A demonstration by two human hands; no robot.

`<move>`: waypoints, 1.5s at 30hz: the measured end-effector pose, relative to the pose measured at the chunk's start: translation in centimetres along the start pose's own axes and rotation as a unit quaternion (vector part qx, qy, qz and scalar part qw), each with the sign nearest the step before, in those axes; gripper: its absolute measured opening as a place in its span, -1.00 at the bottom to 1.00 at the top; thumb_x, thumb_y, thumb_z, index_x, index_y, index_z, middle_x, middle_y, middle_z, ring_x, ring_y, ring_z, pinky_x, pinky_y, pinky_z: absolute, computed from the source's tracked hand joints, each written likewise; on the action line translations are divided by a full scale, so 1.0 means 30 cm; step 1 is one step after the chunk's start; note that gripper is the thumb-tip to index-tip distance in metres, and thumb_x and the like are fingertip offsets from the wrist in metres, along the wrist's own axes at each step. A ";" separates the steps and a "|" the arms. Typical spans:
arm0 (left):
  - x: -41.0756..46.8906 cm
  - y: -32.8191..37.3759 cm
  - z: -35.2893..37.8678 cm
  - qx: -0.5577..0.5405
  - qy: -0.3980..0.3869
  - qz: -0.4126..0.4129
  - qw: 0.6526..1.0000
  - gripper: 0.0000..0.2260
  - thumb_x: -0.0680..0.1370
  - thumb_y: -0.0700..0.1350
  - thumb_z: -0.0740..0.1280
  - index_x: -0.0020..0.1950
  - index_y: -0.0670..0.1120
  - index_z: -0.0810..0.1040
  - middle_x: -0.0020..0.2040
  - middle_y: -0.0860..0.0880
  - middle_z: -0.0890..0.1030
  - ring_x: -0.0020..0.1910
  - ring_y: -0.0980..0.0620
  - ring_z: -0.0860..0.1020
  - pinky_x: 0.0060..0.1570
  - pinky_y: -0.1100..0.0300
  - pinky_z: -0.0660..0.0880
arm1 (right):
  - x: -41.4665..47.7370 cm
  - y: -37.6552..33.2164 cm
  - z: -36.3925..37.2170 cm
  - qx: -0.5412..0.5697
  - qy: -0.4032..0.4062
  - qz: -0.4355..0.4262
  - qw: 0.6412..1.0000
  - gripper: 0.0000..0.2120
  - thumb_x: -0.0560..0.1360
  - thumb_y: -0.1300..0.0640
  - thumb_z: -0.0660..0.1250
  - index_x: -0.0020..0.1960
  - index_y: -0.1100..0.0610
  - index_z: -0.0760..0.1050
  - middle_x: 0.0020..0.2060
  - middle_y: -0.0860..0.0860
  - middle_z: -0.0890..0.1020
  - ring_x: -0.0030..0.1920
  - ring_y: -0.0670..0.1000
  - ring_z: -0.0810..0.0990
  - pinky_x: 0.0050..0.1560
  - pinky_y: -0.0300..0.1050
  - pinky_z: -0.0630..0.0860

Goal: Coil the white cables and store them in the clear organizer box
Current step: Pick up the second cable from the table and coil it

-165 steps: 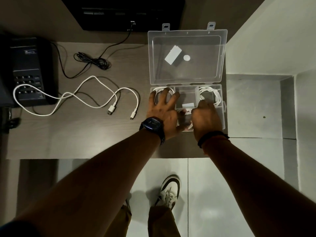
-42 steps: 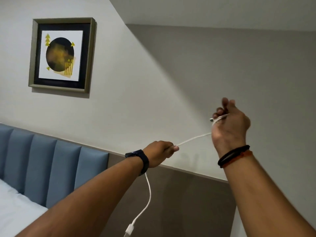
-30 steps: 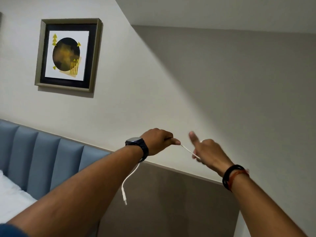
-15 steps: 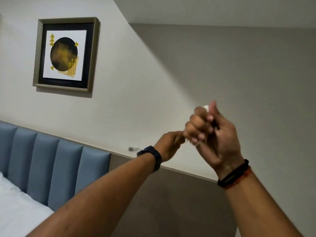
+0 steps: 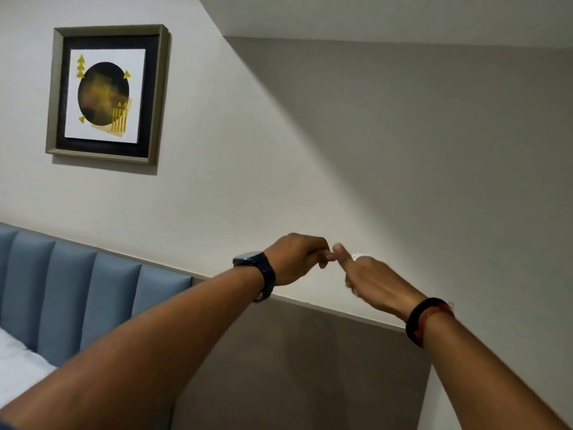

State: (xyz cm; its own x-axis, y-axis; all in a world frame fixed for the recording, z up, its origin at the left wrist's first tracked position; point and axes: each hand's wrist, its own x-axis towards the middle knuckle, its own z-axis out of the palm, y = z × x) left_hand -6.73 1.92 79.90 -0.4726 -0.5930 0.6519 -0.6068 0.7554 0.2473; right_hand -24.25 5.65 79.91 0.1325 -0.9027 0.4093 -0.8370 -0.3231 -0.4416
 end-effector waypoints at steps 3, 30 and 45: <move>-0.002 -0.020 -0.025 -0.020 0.056 0.032 0.998 -0.82 0.59 -0.15 0.22 -0.10 -0.15 0.59 -0.12 -0.08 0.60 -0.15 -0.03 0.53 -0.09 0.11 0.46 | -0.022 -0.010 -0.014 0.268 -0.210 0.002 0.940 -0.32 0.39 -0.51 -0.06 -0.37 0.12 0.29 -0.57 -0.03 0.33 -0.54 -0.03 0.27 -0.45 -0.20 0.29; 0.016 0.122 0.081 -0.455 0.105 -0.079 0.881 -0.83 0.52 -0.31 0.31 0.01 -0.08 0.61 -0.20 -0.09 0.68 -0.26 0.05 0.67 -0.19 0.23 0.62 | -0.024 -0.042 -0.085 0.683 -0.212 -0.161 0.680 -0.54 0.54 0.00 0.00 -0.53 0.05 0.10 -0.67 -0.03 0.11 -0.65 -0.03 0.06 -0.57 -0.24 0.05; 0.010 0.118 0.075 -0.376 0.064 -0.073 0.922 -0.84 0.51 -0.15 0.38 -0.01 -0.21 0.65 -0.12 -0.18 0.69 -0.17 -0.03 0.67 -0.07 0.15 0.63 | -0.011 0.023 -0.064 0.672 -0.204 -0.122 0.702 -0.53 0.54 0.00 0.04 -0.52 0.06 0.09 -0.67 -0.02 0.09 -0.65 -0.03 0.05 -0.56 -0.23 0.06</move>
State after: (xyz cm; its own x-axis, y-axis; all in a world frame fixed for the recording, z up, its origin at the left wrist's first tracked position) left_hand -10.45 3.78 79.34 -0.3119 -0.7022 0.6401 -0.0208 0.6786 0.7342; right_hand -25.90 6.27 81.01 0.5543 -0.6924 0.4618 0.4568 -0.2108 -0.8643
